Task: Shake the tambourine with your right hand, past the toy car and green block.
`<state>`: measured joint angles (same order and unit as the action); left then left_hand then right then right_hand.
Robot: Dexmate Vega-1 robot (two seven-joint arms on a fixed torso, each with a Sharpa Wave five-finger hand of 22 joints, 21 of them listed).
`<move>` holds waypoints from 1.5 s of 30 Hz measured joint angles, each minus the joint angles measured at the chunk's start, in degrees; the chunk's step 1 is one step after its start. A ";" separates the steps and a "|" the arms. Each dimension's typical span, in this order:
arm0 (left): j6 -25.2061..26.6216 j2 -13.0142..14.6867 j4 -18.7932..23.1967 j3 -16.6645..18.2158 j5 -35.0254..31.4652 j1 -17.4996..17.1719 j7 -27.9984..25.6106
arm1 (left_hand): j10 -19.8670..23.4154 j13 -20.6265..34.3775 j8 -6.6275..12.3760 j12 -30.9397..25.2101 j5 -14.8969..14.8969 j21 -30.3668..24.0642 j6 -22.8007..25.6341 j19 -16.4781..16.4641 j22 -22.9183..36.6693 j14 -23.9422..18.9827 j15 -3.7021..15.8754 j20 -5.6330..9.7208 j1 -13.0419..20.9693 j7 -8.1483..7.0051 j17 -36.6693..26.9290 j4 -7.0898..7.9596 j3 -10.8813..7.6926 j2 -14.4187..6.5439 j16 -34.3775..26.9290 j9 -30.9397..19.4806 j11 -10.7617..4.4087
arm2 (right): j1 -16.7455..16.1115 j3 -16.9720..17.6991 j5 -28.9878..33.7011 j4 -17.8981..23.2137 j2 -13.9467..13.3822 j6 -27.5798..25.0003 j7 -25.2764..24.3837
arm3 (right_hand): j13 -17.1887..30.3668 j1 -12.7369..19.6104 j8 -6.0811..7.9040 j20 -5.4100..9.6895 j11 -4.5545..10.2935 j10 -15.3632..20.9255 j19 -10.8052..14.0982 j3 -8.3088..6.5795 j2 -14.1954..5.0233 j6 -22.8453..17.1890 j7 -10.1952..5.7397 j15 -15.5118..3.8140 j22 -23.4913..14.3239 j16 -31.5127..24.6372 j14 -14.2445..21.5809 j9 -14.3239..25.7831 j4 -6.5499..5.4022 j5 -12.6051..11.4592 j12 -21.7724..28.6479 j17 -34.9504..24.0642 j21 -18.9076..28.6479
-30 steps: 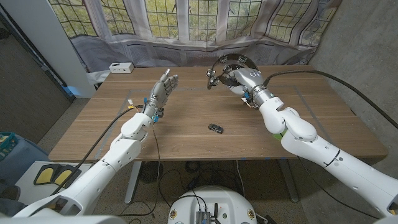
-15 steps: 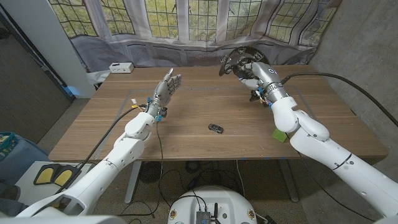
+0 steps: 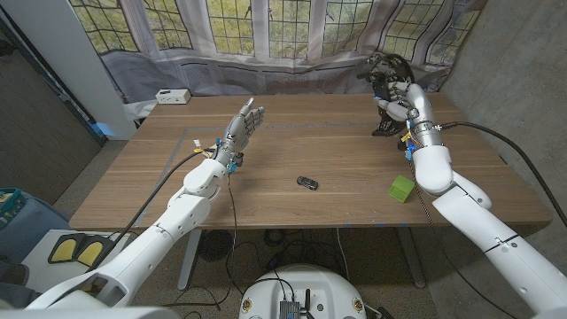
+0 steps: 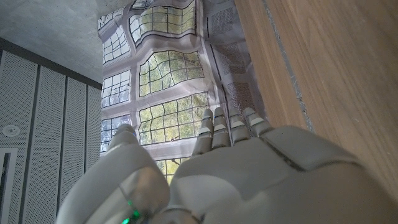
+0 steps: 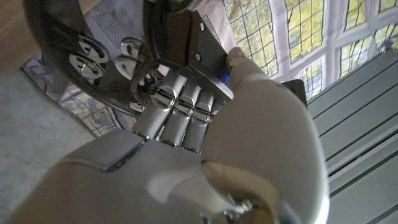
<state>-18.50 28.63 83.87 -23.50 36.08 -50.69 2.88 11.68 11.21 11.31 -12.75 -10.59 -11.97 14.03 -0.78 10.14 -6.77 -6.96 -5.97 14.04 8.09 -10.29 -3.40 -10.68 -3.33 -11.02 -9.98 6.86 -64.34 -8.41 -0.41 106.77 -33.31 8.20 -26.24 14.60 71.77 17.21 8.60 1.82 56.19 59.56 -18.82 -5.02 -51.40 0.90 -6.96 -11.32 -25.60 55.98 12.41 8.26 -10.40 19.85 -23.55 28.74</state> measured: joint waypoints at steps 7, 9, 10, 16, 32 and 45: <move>0.68 -0.03 0.36 -0.29 -0.26 0.06 -0.50 | 0.00 0.00 0.00 0.00 0.00 0.34 0.00 0.03 0.00 0.00 0.00 0.04 0.00 0.00 0.00 0.00 0.00 0.00 0.00 0.00 0.00 | 0.37 3.18 -13.73 -7.27 5.91 13.07 8.05 | 0.01 0.01 0.04 0.21 0.00 0.00 -0.23 0.01 0.01 0.00 0.00 0.00 -0.01 0.05 0.00 -0.08 0.01 0.03 -0.11 -0.26 0.31; 0.94 -0.04 0.55 -0.40 -0.33 0.07 -0.66 | 0.00 0.00 0.00 0.00 0.00 0.42 0.01 0.03 0.00 0.00 0.00 0.04 0.00 -0.02 0.00 0.00 0.00 0.00 0.00 0.00 0.00 | 0.70 4.03 -17.87 -8.74 7.52 15.86 11.27 | 0.15 0.01 0.04 0.29 0.00 0.00 -0.33 0.01 0.01 0.00 0.00 0.00 -0.01 0.39 0.00 -0.08 0.01 0.04 -0.17 -0.23 0.32; 1.02 -0.04 0.62 -0.47 -0.35 0.07 -0.72 | 0.00 0.00 0.00 0.00 0.00 0.42 0.22 0.04 0.00 0.00 0.00 0.04 0.00 -0.22 0.00 0.00 0.00 0.00 0.00 0.00 0.00 | 0.81 4.44 -18.47 -9.42 8.17 16.17 11.74 | 0.19 0.01 0.04 0.29 0.00 0.00 -0.33 0.01 0.01 0.00 0.00 0.00 -0.01 0.44 0.00 -0.08 0.01 0.04 -0.18 -0.23 0.32; 1.51 -0.09 0.79 -0.66 -0.43 0.09 -0.98 | 0.00 0.00 0.00 0.00 0.00 0.42 0.31 0.24 0.00 0.00 0.01 -0.17 0.00 -0.32 0.00 0.00 0.00 0.00 0.00 0.00 0.00 | 1.40 6.63 -31.93 -12.00 11.48 19.26 23.08 | 0.19 0.02 0.04 0.59 0.00 0.00 -0.65 0.02 0.02 0.01 -0.01 0.00 -0.01 0.49 0.00 -0.06 0.02 0.06 -0.20 -0.26 0.33; 1.90 -0.17 1.45 -0.88 -0.48 -0.16 -1.40 | -0.01 0.00 0.00 0.00 0.00 0.42 0.30 0.24 0.00 0.01 0.01 -0.16 0.00 -0.32 0.01 -0.36 -0.03 0.00 0.00 0.00 0.00 | 2.40 13.28 -65.06 -13.85 21.41 15.40 32.68 | 0.18 0.02 -0.01 0.70 0.23 -0.23 -1.16 0.21 0.02 0.01 -0.01 0.00 0.30 0.89 0.00 0.02 0.06 -0.01 -0.61 -0.52 1.20; 2.27 0.17 2.46 -0.88 -0.53 -0.94 -2.00 | -0.01 0.00 0.00 0.00 0.00 0.42 0.30 0.24 0.00 0.01 0.01 -0.16 0.00 -0.31 0.01 -0.35 -0.03 0.00 0.00 0.00 0.00 | 1.82 14.69 -80.27 -13.98 21.66 10.80 36.58 | 0.16 0.03 -0.23 0.59 0.22 -0.22 -1.27 0.36 0.03 0.22 -0.22 0.00 0.28 1.27 0.00 0.00 0.06 0.00 -0.73 -0.51 1.66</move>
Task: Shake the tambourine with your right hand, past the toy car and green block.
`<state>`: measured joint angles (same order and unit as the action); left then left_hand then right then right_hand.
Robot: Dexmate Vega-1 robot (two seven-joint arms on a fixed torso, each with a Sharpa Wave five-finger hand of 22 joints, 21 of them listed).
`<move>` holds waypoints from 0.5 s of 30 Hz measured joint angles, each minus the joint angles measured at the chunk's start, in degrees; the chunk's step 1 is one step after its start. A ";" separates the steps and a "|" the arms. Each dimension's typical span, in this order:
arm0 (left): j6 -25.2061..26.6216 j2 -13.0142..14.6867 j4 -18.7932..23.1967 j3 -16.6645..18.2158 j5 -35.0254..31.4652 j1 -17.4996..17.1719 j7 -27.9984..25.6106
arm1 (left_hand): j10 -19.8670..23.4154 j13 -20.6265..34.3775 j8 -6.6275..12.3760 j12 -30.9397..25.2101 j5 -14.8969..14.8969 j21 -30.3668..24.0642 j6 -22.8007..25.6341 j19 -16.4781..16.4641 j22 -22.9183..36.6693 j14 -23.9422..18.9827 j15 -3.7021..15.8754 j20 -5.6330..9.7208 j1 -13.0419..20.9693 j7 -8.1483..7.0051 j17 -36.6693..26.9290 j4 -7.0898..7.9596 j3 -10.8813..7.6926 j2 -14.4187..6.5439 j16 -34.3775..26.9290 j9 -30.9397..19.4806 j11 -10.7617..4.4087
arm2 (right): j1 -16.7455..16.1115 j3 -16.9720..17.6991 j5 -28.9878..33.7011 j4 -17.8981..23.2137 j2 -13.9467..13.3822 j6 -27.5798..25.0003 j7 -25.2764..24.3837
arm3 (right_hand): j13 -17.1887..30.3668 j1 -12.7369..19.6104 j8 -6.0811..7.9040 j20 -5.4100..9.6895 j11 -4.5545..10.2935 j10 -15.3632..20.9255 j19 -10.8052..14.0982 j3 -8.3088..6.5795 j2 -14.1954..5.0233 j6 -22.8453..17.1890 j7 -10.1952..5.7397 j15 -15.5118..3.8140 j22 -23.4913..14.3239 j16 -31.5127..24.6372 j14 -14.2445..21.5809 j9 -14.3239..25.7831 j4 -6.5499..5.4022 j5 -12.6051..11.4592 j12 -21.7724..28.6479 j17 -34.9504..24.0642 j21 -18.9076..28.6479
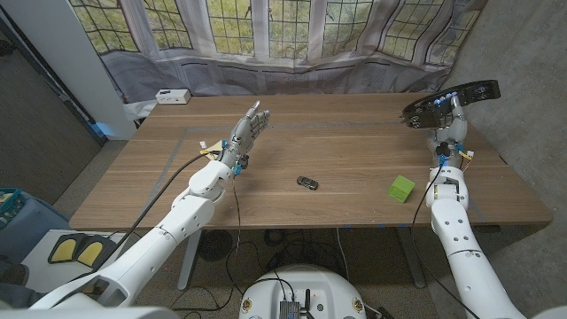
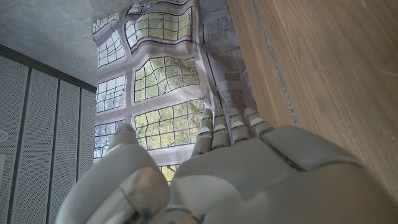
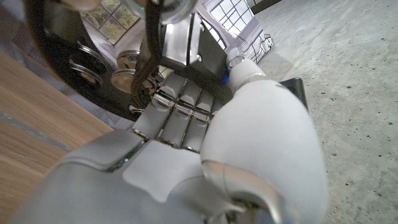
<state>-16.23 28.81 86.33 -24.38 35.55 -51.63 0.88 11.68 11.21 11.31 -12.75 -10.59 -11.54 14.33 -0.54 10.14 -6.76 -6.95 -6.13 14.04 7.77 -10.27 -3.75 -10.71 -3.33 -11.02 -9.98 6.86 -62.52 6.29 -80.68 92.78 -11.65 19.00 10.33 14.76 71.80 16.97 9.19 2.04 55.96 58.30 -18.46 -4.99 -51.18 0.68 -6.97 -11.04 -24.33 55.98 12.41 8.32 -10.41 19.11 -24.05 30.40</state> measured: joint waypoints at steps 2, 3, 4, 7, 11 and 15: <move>0.15 0.10 0.36 0.01 -0.11 -0.14 -0.20 | 0.00 0.00 0.00 0.00 0.00 0.00 0.00 0.00 0.00 0.00 0.00 0.00 0.00 0.00 0.00 0.00 0.00 0.00 0.00 0.00 0.00 | -0.07 -0.03 -0.30 -0.45 -1.21 -1.03 1.92 | -0.01 0.00 -0.01 0.00 0.00 0.00 0.00 -0.03 0.00 0.00 0.00 0.16 -0.01 0.00 0.16 0.00 -0.04 0.00 -0.01 -0.01 0.00; 0.25 0.15 0.52 0.02 -0.19 -0.19 -0.31 | 0.00 0.00 0.00 0.00 0.00 0.00 0.00 0.00 0.00 0.00 0.00 0.00 0.00 0.00 0.00 0.00 0.00 0.00 0.00 0.00 0.00 | -0.07 -0.03 -0.30 -0.45 -1.21 -1.18 2.26 | -0.01 0.00 -0.03 0.00 0.00 0.00 0.00 -0.10 0.00 0.00 0.00 0.21 -0.01 0.34 0.22 0.00 -0.10 -0.01 -0.04 -0.08 0.01; 0.28 0.20 0.66 0.02 -0.22 -0.23 -0.34 | 0.00 0.00 0.00 0.00 0.00 0.00 0.00 0.00 0.00 0.00 0.00 0.00 0.00 0.00 0.00 0.00 0.00 0.00 0.00 0.00 0.00 | -0.08 -0.19 -0.24 -0.82 -2.16 -1.68 3.46 | -0.02 0.00 -0.17 -0.01 0.00 0.00 0.00 -0.21 0.00 0.00 0.00 0.22 -0.01 0.40 0.22 0.00 -0.21 -0.15 -0.09 -0.14 0.19; 0.52 0.42 1.21 0.04 -0.32 -0.45 -0.63 | 0.00 0.00 0.00 0.00 0.00 0.00 0.00 0.00 0.00 0.00 0.00 0.00 0.00 0.00 0.00 0.00 0.00 0.00 0.00 0.00 0.00 | -0.09 -0.63 0.71 -1.45 -3.83 -2.47 5.91 | -0.01 0.00 -0.23 -0.19 0.00 0.00 -0.19 -0.23 0.00 0.00 0.00 0.21 -0.02 0.40 0.22 -0.01 -0.24 -0.23 -0.13 -0.14 0.43; 0.80 0.72 1.97 0.10 -0.46 -0.82 -1.05 | 0.00 0.00 0.00 0.00 0.00 0.00 0.22 0.00 0.00 0.00 0.00 0.00 0.00 0.22 0.00 0.01 0.00 0.00 0.00 0.00 0.00 | 0.09 -1.53 2.97 -2.11 -6.32 -2.98 8.95 | -0.14 -0.01 -0.28 -0.20 0.00 0.00 -0.19 -0.29 -0.01 0.00 0.00 0.21 -0.02 0.61 0.22 -0.06 -0.30 -0.23 -0.13 -0.14 0.43; 1.02 1.02 2.69 0.23 -0.63 -1.28 -1.58 | 0.00 0.00 0.00 0.00 0.00 0.00 0.21 0.00 0.00 0.00 0.00 0.00 0.00 0.22 0.00 0.01 0.00 0.00 0.00 0.00 0.00 | 0.69 -2.83 5.55 -2.40 -8.79 -3.24 11.65 | -0.19 -0.01 -0.38 -0.20 -0.01 0.01 -0.19 -0.29 -0.01 -0.02 0.02 0.21 -0.03 0.61 0.21 -0.06 -0.30 -0.23 -0.14 -0.14 0.77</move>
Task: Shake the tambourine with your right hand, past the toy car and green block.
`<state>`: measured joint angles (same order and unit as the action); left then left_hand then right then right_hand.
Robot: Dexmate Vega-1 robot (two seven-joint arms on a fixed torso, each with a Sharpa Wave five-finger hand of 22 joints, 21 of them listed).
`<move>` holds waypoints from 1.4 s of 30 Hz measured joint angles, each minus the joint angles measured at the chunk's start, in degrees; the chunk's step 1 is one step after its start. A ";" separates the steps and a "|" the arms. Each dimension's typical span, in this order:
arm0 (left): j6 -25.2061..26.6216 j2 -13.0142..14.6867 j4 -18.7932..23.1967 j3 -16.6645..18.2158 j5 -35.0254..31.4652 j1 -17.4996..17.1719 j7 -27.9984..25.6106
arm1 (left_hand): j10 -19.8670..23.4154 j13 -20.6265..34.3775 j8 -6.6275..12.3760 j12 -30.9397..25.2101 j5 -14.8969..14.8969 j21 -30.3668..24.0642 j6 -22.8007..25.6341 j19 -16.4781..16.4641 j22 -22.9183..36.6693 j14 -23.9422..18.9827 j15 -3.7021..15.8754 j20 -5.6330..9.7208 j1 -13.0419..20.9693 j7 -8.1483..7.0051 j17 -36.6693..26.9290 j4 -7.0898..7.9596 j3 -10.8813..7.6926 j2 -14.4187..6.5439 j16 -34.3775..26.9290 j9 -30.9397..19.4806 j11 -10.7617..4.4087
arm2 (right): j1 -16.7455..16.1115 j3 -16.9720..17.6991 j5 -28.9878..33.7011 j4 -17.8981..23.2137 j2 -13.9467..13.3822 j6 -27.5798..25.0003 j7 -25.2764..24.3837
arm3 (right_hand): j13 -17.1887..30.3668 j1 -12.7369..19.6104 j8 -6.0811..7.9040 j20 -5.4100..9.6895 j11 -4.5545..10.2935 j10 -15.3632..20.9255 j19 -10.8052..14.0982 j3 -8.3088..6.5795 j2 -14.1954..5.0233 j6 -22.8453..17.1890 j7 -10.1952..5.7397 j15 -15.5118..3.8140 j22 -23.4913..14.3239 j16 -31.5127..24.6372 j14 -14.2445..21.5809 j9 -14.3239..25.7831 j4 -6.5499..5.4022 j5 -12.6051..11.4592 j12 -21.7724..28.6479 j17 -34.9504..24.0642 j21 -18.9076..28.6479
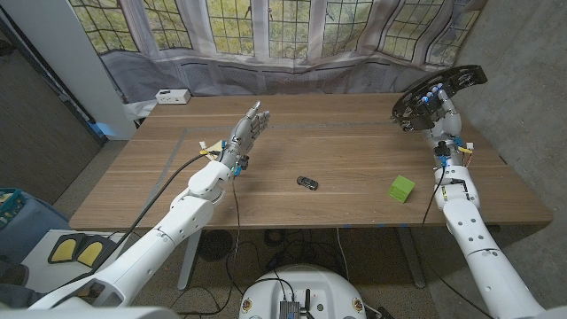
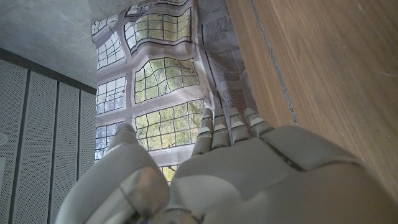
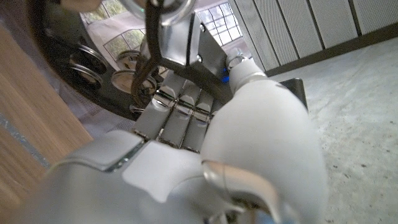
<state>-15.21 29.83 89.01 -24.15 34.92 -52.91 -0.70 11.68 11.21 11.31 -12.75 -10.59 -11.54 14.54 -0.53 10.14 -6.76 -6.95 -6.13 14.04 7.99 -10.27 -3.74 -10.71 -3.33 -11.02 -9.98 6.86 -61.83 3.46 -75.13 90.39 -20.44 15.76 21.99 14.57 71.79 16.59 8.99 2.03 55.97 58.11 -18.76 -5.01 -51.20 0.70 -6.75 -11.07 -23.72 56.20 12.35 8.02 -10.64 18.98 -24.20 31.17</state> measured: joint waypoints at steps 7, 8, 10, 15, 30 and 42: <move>0.13 0.35 0.90 0.27 -0.08 -0.61 -0.56 | 0.00 0.00 0.00 0.00 0.00 0.00 0.00 0.00 0.00 0.00 0.00 0.00 0.00 0.00 0.00 0.00 0.00 0.00 0.00 0.00 0.00 | 0.55 -1.97 5.12 0.34 -3.12 1.09 1.66 | -0.05 -0.01 0.01 -0.01 -0.21 0.21 0.00 0.00 -0.01 -0.20 0.20 -0.01 0.00 0.22 0.00 0.01 0.00 0.00 0.00 -0.14 0.00; 0.13 0.37 1.00 0.32 -0.08 -0.69 -0.64 | 0.00 0.00 0.00 0.00 0.00 0.00 -0.01 0.00 0.00 0.00 0.00 0.00 0.00 0.00 0.00 0.00 0.00 0.00 0.00 0.00 0.00 | 0.60 -2.35 6.80 0.64 -3.84 1.74 1.43 | -0.05 -0.01 0.11 -0.01 -0.21 0.21 0.00 0.00 -0.01 -0.20 0.20 -0.01 0.00 0.22 0.01 0.01 0.00 0.00 -0.01 -0.14 0.00; 0.13 0.38 1.08 0.35 -0.08 -0.77 -0.65 | 0.00 0.00 0.00 0.00 0.00 0.00 0.00 0.00 0.00 0.00 0.00 0.00 -0.01 0.00 0.00 0.00 0.00 -0.01 0.00 0.00 0.00 | 0.67 -2.93 8.98 1.13 -4.88 2.58 0.87 | -0.05 -0.10 0.22 -0.18 -0.21 0.21 -0.18 0.01 -0.10 -0.20 0.20 -0.01 0.00 0.29 0.00 0.02 0.00 0.01 -0.01 -0.14 0.33; 0.11 0.38 1.17 0.36 -0.04 -0.93 -0.65 | 0.00 0.00 0.00 0.00 0.00 0.00 -0.01 0.00 0.00 0.00 0.00 0.00 -0.38 0.00 0.00 0.00 0.00 -0.38 0.00 0.00 0.00 | 0.74 -5.15 16.92 3.38 -8.96 4.39 -1.72 | -0.09 -0.16 0.22 -0.01 -0.62 0.62 -0.41 0.01 -0.16 -0.20 0.20 -0.01 0.00 0.44 0.01 0.04 0.00 0.01 -0.01 -0.14 0.55; -0.22 0.30 1.15 0.06 0.07 -0.90 0.08 | 0.00 0.00 0.00 0.00 0.00 0.00 0.31 0.00 0.00 0.00 0.00 0.00 -0.38 -0.32 0.00 -0.15 -0.16 -0.38 0.00 -0.31 0.00 | 2.73 -12.24 43.04 13.48 -21.82 2.42 -11.41 | -0.03 -0.15 0.17 -0.64 -0.93 0.31 -1.04 0.22 -0.15 -0.73 0.73 -0.22 0.05 0.67 0.21 0.06 0.20 -0.18 -0.37 -0.64 0.90; -0.37 0.27 1.15 -0.17 -0.01 -0.82 0.31 | 0.00 0.00 0.00 0.00 0.00 0.00 0.30 0.00 0.00 0.00 0.00 0.00 -0.38 -0.32 0.01 -0.15 -0.16 -0.38 0.00 -0.31 0.00 | 9.02 -20.12 67.72 26.84 -32.49 -15.23 -13.38 | -0.05 -0.14 0.02 -0.82 -0.93 0.31 -1.63 0.31 -0.14 -0.73 0.72 -0.22 0.20 0.89 0.21 0.06 0.29 -0.18 -0.45 -1.00 1.28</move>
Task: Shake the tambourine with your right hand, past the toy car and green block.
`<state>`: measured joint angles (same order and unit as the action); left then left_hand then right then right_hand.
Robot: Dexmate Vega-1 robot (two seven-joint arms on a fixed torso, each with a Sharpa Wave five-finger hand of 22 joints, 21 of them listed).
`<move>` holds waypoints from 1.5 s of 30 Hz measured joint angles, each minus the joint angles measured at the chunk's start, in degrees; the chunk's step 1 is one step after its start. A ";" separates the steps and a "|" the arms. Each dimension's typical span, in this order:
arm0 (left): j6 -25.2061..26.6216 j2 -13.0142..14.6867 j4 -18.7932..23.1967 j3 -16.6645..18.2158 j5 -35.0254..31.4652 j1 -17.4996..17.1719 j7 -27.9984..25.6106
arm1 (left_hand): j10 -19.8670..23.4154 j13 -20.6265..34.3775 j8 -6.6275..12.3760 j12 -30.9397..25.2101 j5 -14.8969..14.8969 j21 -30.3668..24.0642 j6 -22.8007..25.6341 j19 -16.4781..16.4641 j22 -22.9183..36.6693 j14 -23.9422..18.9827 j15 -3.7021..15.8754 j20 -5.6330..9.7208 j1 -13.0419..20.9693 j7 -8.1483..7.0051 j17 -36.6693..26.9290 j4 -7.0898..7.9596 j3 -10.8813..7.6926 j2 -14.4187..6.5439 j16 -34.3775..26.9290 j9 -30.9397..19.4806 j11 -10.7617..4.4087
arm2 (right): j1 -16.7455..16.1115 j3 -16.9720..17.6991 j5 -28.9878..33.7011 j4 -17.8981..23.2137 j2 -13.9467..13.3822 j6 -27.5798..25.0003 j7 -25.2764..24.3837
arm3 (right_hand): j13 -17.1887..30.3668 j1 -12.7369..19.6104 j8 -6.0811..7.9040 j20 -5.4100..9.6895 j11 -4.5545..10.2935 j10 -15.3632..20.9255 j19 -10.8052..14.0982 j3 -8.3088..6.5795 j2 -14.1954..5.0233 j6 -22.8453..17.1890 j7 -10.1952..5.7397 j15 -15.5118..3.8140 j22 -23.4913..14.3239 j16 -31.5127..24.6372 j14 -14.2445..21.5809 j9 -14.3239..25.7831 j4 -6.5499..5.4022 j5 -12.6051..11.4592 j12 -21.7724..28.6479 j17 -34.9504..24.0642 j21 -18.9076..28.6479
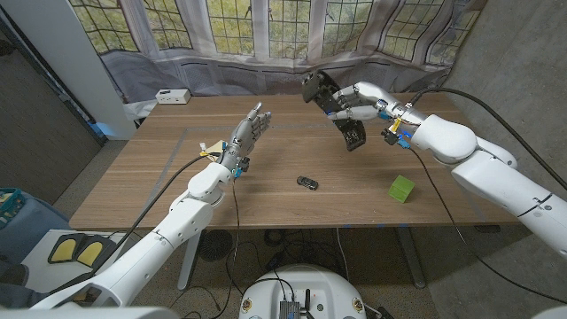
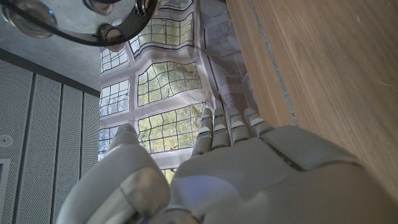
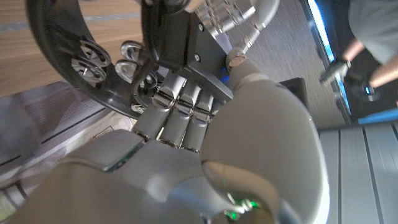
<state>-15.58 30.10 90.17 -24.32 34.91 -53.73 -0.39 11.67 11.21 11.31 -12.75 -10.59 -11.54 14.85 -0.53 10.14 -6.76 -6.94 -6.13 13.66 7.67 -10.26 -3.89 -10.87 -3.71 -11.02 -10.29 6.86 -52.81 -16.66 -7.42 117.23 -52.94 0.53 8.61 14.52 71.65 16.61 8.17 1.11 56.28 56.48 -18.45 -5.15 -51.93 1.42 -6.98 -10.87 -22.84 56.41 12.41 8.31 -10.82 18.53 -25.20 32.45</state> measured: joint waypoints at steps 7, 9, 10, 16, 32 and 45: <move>-0.19 -0.14 0.00 -0.03 -0.05 -0.11 0.00 | 0.00 0.00 -0.30 0.00 0.00 0.00 0.00 0.00 0.00 0.00 0.00 0.00 0.00 0.00 0.00 0.00 0.00 0.00 0.00 0.00 0.00 | 1.22 -4.04 8.57 5.55 -3.62 -6.44 -0.48 | -0.01 0.00 -0.08 -0.01 -0.31 0.31 -0.01 0.05 0.00 -0.21 0.21 0.00 0.10 0.01 0.00 -0.05 0.05 0.01 0.00 -0.19 0.42; -0.20 -0.15 0.00 -0.04 -0.08 -0.13 -0.02 | 0.00 0.00 -0.30 0.00 0.00 0.00 0.00 0.00 0.00 0.00 0.00 0.00 0.00 0.00 0.00 0.00 0.00 0.00 0.00 0.00 0.00 | 1.20 -4.08 9.44 5.73 -3.75 -6.92 -1.10 | -0.01 0.00 -0.12 -0.10 -0.31 0.31 -0.10 0.07 0.00 -0.21 0.21 0.00 0.10 0.02 0.00 -0.05 0.06 0.01 0.00 -0.21 0.62; -0.23 -0.15 0.00 -0.04 -0.12 -0.15 -0.08 | 0.00 0.00 -0.30 0.00 0.00 0.00 0.00 0.00 0.00 0.00 0.00 0.00 0.00 0.00 0.00 0.00 0.00 0.00 0.00 0.00 0.00 | 0.97 -4.08 9.93 6.00 -3.91 -7.10 -1.82 | -0.01 0.00 -0.24 -0.11 -0.31 0.31 -0.10 0.08 0.00 -0.38 0.05 0.00 0.10 0.05 0.00 -0.05 0.08 0.01 0.00 -0.21 0.63; -0.23 -0.15 0.07 -0.06 -0.16 -0.23 -0.14 | 0.00 0.00 -0.29 0.00 0.00 0.00 0.00 0.00 0.00 0.00 0.00 0.00 0.00 0.00 0.00 0.00 0.00 0.00 0.00 0.00 0.00 | -0.19 -3.67 10.34 6.10 -3.99 -6.40 -5.68 | -0.01 0.01 -0.48 -0.11 -0.31 0.31 -0.10 0.17 0.01 -0.80 0.00 -0.21 0.06 0.22 0.21 -0.05 0.16 0.02 -0.40 -0.21 0.64; -0.20 -0.10 0.08 -0.06 -0.32 -0.13 -0.31 | 0.00 0.00 -0.29 0.00 0.00 0.00 -0.01 0.00 0.00 0.00 0.00 0.00 0.00 0.00 0.00 0.01 0.01 0.00 0.00 0.01 0.00 | -8.20 2.58 5.13 0.39 1.59 6.48 -16.15 | 0.28 0.01 -0.47 -0.21 -0.30 0.31 -0.21 0.36 0.01 -0.79 -0.01 -0.30 0.06 0.30 0.30 0.00 0.21 0.19 -0.43 -0.48 1.28; -0.09 -0.11 -0.13 -0.45 -0.75 0.71 0.49 | 0.22 0.00 -0.28 0.00 0.00 0.00 -0.01 0.00 0.00 0.00 0.00 0.00 0.00 0.00 0.00 -0.17 0.18 0.00 0.00 0.01 -0.22 | -10.74 4.81 -12.64 -12.20 12.04 26.58 -13.18 | 0.79 0.01 -0.47 -0.07 -0.28 0.32 -0.06 0.40 0.01 -0.78 -0.02 -0.28 0.10 0.40 0.33 -0.06 0.24 0.00 -0.47 -0.47 2.15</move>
<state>-15.67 29.99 90.03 -24.77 34.16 -53.02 0.09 11.89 11.21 11.02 -12.75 -10.59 -11.54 14.84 -0.53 10.14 -6.76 -6.94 -6.13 13.66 7.67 -10.26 -4.05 -10.68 -3.71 -11.02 -10.27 6.64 -63.55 -11.84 -20.06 105.02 -40.90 27.11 -4.57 15.31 71.66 16.14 8.10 0.83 56.61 56.42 -18.05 -5.13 -52.71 1.40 -7.26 -10.77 -22.43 56.73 12.35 8.56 -10.82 18.06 -25.67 34.61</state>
